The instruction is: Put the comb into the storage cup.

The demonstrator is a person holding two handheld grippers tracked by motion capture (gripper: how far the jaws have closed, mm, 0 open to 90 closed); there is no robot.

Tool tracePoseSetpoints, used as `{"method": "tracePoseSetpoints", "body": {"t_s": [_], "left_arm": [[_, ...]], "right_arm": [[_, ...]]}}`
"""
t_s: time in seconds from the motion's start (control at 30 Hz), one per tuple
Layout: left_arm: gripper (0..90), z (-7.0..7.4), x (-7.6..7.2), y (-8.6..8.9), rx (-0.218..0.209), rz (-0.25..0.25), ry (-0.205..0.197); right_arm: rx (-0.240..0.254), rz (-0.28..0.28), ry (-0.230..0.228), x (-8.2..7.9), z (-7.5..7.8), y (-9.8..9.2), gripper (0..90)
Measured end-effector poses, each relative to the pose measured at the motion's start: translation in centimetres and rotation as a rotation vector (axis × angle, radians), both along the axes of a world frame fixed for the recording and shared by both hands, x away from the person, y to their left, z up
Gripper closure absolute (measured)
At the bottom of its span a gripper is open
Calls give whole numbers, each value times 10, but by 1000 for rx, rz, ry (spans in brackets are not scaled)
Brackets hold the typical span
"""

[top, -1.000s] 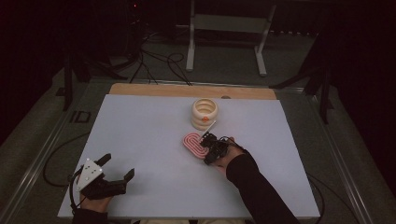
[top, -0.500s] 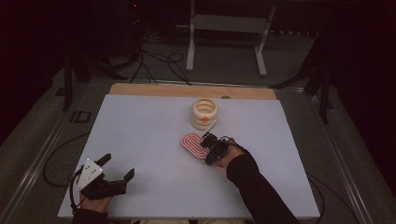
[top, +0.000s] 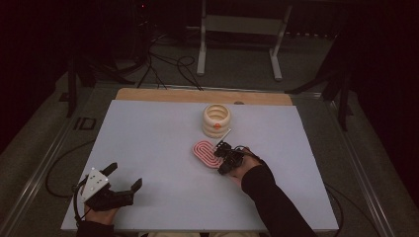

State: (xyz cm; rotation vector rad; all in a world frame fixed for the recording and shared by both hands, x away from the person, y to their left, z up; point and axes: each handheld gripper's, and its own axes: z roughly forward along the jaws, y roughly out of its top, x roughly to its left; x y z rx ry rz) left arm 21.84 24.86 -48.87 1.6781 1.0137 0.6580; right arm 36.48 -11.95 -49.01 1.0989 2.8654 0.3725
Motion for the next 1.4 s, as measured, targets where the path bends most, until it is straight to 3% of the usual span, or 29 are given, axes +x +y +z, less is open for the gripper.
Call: {"method": "tracePoseSetpoints", "body": {"t_s": [0.4, 0.53, 0.83, 1.1, 1.23, 1.4], "left_arm": [[4, 0, 0, -1, 2, -2, 3], [4, -1, 1, -1, 4, 1, 6], [4, -2, 2, 0, 5, 11, 13], [4, -2, 2, -1, 11, 12, 19], [4, -3, 2, -1, 11, 13, 20], [4, -2, 3, -1, 14, 19, 25]], "right_arm": [[59, -26, -28, -4, 4, -8, 698], [105, -21, -32, -6, 7, -10, 698], [131, -18, -55, -9, 10, -12, 698], [180, -17, -117, -15, 21, -14, 698], [189, -17, -120, -15, 22, -15, 698], [238, -15, -181, -17, 28, -19, 698]]}}
